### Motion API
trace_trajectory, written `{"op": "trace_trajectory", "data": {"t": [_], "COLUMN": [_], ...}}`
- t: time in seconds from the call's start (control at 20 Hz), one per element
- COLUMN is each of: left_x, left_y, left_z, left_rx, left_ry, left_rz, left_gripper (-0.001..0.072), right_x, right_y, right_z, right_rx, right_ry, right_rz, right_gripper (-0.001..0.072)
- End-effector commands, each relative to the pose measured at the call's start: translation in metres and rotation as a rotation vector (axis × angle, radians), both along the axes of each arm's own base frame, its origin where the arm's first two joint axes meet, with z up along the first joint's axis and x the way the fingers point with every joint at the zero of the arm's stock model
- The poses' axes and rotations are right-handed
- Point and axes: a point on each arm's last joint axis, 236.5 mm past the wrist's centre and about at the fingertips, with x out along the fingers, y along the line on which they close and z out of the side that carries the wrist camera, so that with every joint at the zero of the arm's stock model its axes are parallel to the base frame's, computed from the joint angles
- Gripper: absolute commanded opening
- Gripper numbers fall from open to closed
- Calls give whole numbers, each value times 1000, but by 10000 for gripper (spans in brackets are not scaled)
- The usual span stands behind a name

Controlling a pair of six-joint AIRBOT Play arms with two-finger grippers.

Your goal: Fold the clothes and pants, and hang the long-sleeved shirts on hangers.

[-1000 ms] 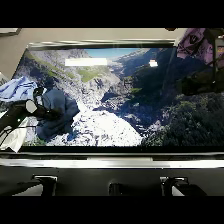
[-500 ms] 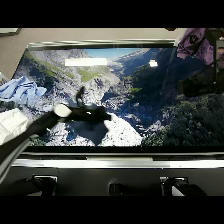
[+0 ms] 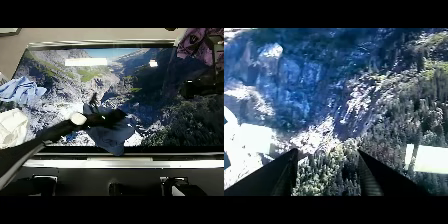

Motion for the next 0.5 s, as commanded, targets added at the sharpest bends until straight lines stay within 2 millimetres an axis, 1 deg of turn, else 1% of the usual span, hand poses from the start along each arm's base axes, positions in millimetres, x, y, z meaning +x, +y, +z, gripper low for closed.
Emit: {"op": "trace_trajectory", "data": {"t": [0.0,0.05,0.1,0.2,0.25,0.3,0.35,0.45], "left_x": [33,39,42,43,42,41,40,37], "left_y": [85,117,147,195,215,231,245,271], "left_z": [23,26,28,29,28,27,23,15], "left_rx": [65,97,123,150,156,160,171,195], "left_ry": [-69,-70,-61,-26,-4,15,43,103], "left_rz": [-10,-2,10,42,59,74,96,143], "left_gripper": [543,543,544,543,543,544,543,544], "right_x": [10,5,1,-8,-13,-18,-26,-41], "right_y": [-13,3,26,79,100,117,132,155], "right_z": [-53,-85,-112,-150,-166,-184,-203,-233], "right_rx": [126,275,434,709,794,836,840,811], "right_ry": [78,163,237,344,378,406,433,489], "right_rz": [-118,-135,-133,-83,-71,-66,-59,-48], "right_gripper": [451,490,491,491,492,492,492,521]}}
